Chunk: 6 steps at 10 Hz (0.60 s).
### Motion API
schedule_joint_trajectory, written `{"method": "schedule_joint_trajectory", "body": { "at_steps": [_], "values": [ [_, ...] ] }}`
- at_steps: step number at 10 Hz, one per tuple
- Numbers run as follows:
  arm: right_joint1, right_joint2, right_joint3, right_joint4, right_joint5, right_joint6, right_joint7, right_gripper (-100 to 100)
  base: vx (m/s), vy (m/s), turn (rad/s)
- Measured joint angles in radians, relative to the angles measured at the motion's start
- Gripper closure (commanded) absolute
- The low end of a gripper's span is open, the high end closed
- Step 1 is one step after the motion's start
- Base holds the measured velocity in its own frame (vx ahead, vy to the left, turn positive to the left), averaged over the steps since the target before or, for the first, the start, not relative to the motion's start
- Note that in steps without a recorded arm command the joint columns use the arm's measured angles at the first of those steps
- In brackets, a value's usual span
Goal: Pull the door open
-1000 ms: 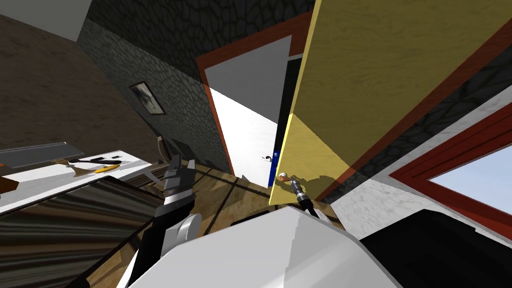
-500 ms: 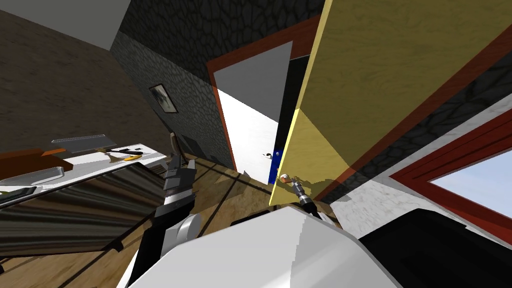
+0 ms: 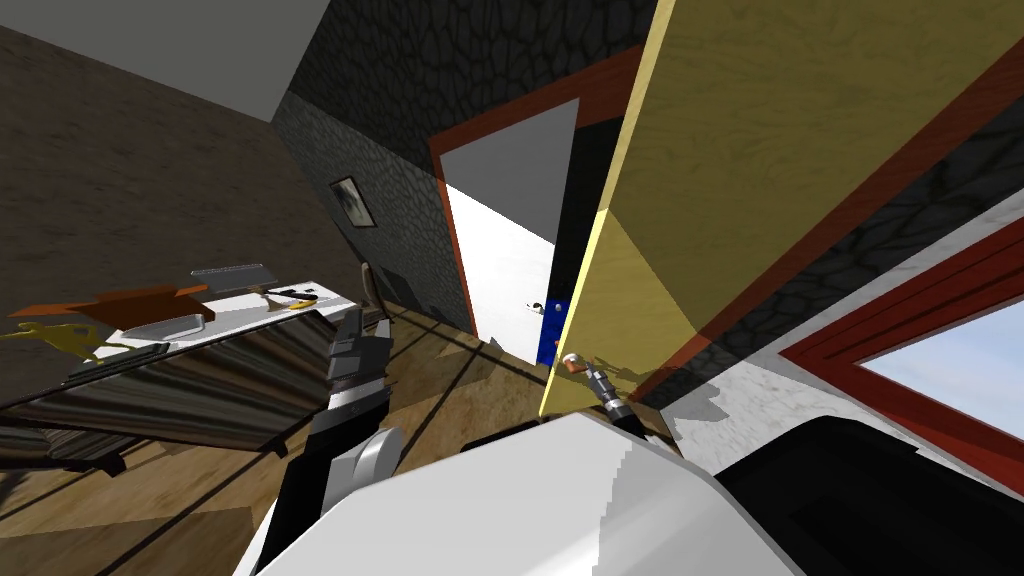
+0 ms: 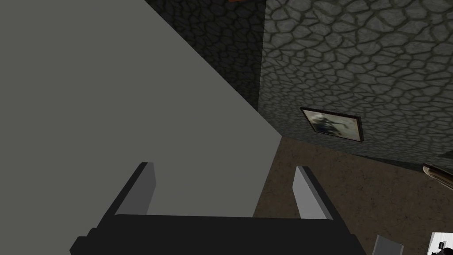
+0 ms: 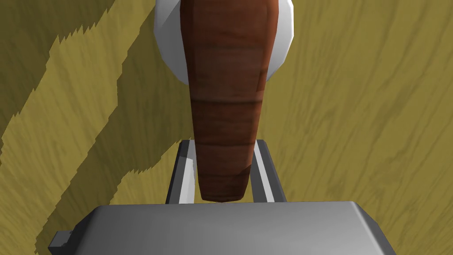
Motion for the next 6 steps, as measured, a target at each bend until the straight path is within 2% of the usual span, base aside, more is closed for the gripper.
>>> {"method": "schedule_joint_trajectory", "body": {
  "at_steps": [2, 3, 6],
  "values": [
    [-0.001, -0.008, 0.004, 0.031, 0.008, -0.039, -0.010, 100, -0.131, -0.037, 0.090],
    [0.016, -0.014, 0.007, 0.027, 0.014, -0.056, -0.019, 100, -0.072, -0.032, 0.009],
    [0.024, -0.023, 0.002, 0.036, 0.019, -0.072, -0.026, 100, -0.189, -0.033, 0.187]
  ]
}}
